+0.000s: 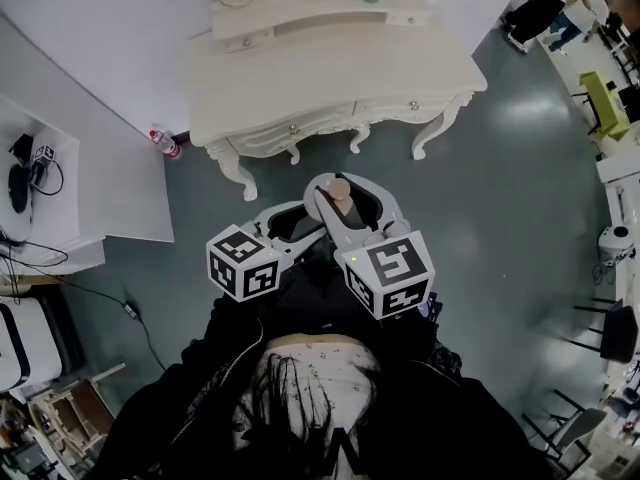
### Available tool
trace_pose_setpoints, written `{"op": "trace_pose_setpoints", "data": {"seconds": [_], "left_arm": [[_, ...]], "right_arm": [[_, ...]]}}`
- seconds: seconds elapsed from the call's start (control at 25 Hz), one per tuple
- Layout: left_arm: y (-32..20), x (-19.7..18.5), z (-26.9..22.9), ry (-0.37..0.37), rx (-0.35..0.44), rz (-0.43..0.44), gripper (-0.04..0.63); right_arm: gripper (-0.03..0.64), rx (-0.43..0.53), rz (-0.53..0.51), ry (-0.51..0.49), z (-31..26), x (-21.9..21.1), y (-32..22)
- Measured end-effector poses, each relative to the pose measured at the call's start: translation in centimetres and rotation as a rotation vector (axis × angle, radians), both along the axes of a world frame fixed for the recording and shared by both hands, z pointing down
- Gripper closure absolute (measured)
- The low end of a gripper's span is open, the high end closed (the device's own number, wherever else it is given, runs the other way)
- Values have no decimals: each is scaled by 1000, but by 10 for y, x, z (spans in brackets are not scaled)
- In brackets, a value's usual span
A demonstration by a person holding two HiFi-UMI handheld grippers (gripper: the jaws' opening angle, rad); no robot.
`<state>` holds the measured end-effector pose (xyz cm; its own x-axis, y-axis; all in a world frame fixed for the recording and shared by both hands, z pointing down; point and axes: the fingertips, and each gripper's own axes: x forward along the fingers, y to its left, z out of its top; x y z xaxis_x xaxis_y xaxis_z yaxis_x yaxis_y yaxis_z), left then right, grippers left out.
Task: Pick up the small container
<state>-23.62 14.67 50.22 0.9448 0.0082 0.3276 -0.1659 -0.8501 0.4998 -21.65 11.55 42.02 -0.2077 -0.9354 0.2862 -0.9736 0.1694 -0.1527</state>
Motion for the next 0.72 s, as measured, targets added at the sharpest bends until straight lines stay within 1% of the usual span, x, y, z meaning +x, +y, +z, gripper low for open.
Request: {"op": "trace_pose_setpoints", "data": {"seconds": [0.32, 0.72], "left_arm": [[4, -8, 3, -1, -6, -11, 385], [5, -8, 2, -1, -7, -11, 383]], "right_arm": [[471, -5, -15, 6, 3, -9, 3], [471, -7, -15, 11, 2, -10, 4]]}}
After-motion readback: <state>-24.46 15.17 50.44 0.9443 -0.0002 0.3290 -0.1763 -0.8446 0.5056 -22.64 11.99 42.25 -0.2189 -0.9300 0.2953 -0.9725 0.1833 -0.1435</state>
